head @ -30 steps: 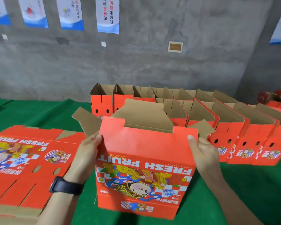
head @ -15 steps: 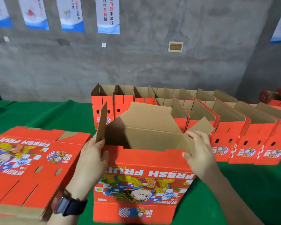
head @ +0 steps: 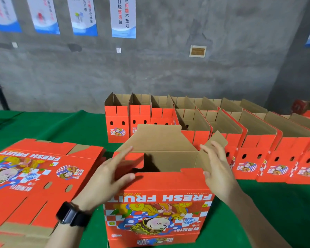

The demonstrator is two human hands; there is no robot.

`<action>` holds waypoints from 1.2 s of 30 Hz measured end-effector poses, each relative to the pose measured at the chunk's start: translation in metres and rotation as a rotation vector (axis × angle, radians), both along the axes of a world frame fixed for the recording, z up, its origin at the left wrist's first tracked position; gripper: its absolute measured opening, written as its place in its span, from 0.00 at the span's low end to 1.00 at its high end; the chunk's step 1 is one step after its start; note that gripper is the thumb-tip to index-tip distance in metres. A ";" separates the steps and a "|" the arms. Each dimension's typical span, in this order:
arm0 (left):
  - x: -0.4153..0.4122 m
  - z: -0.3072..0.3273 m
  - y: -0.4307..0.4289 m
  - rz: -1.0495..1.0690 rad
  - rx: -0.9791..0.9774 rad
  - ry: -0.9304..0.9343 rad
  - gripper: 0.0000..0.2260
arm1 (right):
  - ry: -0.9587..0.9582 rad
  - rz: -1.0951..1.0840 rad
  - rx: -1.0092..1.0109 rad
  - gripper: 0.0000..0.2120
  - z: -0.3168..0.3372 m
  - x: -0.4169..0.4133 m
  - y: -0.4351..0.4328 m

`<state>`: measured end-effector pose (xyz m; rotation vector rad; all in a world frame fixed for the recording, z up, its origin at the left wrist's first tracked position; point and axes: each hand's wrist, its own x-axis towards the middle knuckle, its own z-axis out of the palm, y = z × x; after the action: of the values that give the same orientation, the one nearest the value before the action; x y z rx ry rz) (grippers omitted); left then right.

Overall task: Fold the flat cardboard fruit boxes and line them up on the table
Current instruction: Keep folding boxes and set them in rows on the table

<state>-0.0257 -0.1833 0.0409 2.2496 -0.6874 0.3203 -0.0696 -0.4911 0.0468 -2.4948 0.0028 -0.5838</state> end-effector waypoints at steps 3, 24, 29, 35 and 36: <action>0.019 0.002 -0.002 0.135 -0.072 0.052 0.15 | -0.071 0.076 0.017 0.48 0.002 -0.003 0.003; 0.063 0.005 -0.017 0.008 -0.322 0.487 0.22 | -0.015 0.232 0.023 0.24 -0.015 0.004 -0.011; 0.064 -0.001 -0.013 -0.005 -0.261 0.415 0.21 | 0.160 0.309 0.248 0.10 -0.011 0.013 -0.019; 0.065 -0.002 -0.004 -0.055 -0.257 0.363 0.21 | 0.144 -0.024 0.602 0.22 -0.013 0.039 -0.019; 0.065 -0.003 -0.003 -0.061 -0.264 0.370 0.21 | 0.234 0.004 0.762 0.29 -0.012 0.042 -0.020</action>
<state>0.0394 -0.1864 0.0382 1.9588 -0.4837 -0.0367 -0.0278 -0.5112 0.0347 -1.7981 0.2602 -0.2164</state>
